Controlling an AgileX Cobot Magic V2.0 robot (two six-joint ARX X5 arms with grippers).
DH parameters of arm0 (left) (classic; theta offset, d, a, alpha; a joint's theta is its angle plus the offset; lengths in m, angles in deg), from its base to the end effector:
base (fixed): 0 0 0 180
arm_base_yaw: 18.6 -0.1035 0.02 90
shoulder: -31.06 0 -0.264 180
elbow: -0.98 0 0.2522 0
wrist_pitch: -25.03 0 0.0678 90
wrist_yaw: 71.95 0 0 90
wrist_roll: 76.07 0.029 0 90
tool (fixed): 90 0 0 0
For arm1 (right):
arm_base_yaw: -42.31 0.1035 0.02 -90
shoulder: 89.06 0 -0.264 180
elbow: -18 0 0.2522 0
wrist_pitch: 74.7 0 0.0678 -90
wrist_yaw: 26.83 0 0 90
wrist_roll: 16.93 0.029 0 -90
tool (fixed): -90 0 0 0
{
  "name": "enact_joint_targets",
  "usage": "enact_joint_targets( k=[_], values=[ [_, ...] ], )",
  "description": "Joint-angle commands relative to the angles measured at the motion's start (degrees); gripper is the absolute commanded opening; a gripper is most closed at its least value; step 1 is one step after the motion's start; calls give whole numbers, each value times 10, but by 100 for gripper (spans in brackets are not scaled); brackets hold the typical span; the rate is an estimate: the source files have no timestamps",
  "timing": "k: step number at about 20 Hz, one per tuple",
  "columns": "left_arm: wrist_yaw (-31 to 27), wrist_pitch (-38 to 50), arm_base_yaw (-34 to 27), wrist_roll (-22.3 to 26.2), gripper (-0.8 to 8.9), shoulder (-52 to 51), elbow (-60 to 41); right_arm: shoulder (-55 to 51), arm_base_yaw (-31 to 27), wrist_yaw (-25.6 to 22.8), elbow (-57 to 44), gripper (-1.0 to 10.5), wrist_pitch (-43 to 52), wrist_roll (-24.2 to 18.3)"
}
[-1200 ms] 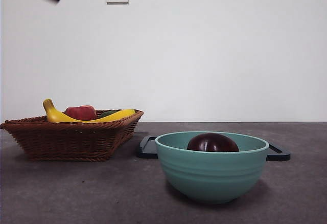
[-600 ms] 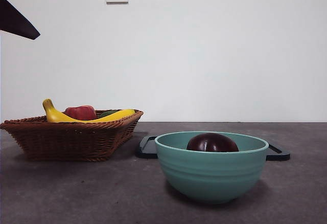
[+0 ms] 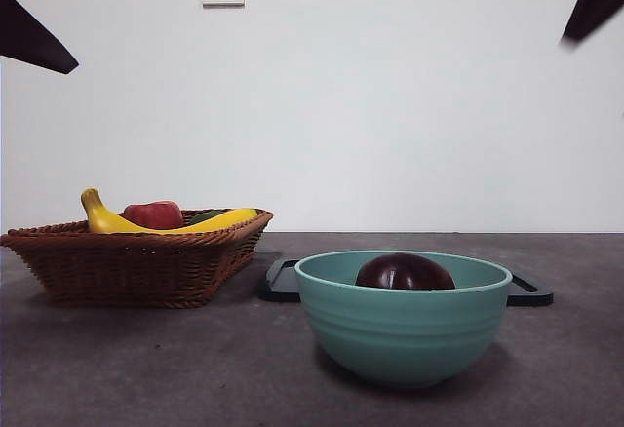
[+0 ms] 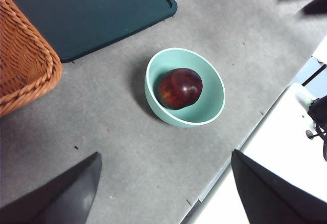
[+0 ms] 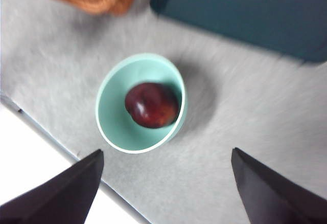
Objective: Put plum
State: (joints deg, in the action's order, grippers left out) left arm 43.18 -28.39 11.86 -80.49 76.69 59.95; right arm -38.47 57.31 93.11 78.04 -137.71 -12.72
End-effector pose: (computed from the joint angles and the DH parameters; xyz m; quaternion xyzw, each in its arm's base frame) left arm 0.1254 -0.0880 0.2898 -0.0161 0.3589 -0.4246 0.8311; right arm 0.1473 0.0545 0.2741 0.0888 0.4590 0.3246 0.8223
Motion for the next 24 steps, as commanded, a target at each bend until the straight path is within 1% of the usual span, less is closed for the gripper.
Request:
enact_joint_targets(
  k=[1,3,4,6,8,10,13,17,21,24],
  values=[
    [3,6,3,-4,404,2,5,28,28,-3,-38,399,79,55],
    [3,7,3,-4,404,2,5,57,53,-27,-66,398,139,76],
    [3,7,3,-4,404,2,5,75,66,-44,-73,398,157,78],
    [3,7,3,-4,404,2,5,112,90,-78,-75,342,185,78],
    [3,7,3,-4,404,2,5,156,115,-100,-75,322,230,86],
    [3,7,3,-4,404,2,5,183,130,-123,-75,305,255,90],
    [3,6,3,-4,404,2,5,226,151,-154,-75,228,293,91],
    [2,7,3,-4,404,2,5,262,170,-165,-75,170,320,94],
    [2,7,3,-4,404,2,5,270,179,-166,-75,7,339,94],
    [2,6,3,-4,404,2,5,269,179,-164,-73,7,345,103]
  ],
)
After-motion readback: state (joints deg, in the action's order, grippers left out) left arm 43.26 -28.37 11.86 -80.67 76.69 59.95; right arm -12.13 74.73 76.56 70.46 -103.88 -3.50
